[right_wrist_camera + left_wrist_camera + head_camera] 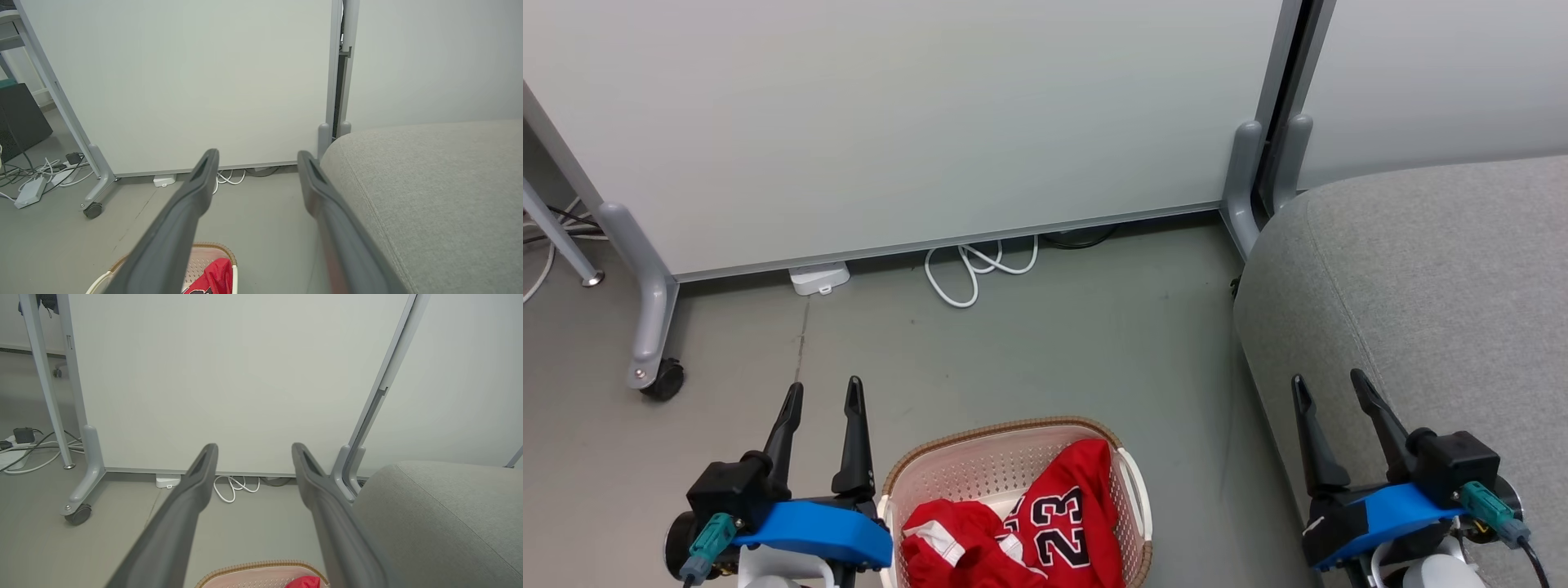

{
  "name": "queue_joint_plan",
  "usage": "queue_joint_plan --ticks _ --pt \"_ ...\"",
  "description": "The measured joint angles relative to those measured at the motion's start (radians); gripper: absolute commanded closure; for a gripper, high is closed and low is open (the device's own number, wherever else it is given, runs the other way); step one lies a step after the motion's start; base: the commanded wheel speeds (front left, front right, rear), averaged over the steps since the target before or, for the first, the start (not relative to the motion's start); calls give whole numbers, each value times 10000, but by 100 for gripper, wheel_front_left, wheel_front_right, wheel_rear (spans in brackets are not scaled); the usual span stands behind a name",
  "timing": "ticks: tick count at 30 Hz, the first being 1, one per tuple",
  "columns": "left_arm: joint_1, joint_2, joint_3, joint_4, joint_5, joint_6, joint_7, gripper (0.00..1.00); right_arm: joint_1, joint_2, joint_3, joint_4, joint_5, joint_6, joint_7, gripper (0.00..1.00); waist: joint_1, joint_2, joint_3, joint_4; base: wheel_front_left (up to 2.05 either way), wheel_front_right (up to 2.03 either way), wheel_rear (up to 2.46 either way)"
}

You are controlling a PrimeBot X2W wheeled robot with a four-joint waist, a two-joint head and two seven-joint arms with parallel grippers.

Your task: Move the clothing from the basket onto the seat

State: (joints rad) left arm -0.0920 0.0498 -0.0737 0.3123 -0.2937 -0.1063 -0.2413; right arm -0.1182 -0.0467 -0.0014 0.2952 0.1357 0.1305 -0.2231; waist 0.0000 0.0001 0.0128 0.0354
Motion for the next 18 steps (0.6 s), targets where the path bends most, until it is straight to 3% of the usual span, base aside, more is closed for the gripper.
queue_joint_plan --ticks 18 --pt "-33 2 -75 -2 677 81 -215 0 -21 -6 50 0 -746 0 -205 0 0 0 -8 42 0 0 0"
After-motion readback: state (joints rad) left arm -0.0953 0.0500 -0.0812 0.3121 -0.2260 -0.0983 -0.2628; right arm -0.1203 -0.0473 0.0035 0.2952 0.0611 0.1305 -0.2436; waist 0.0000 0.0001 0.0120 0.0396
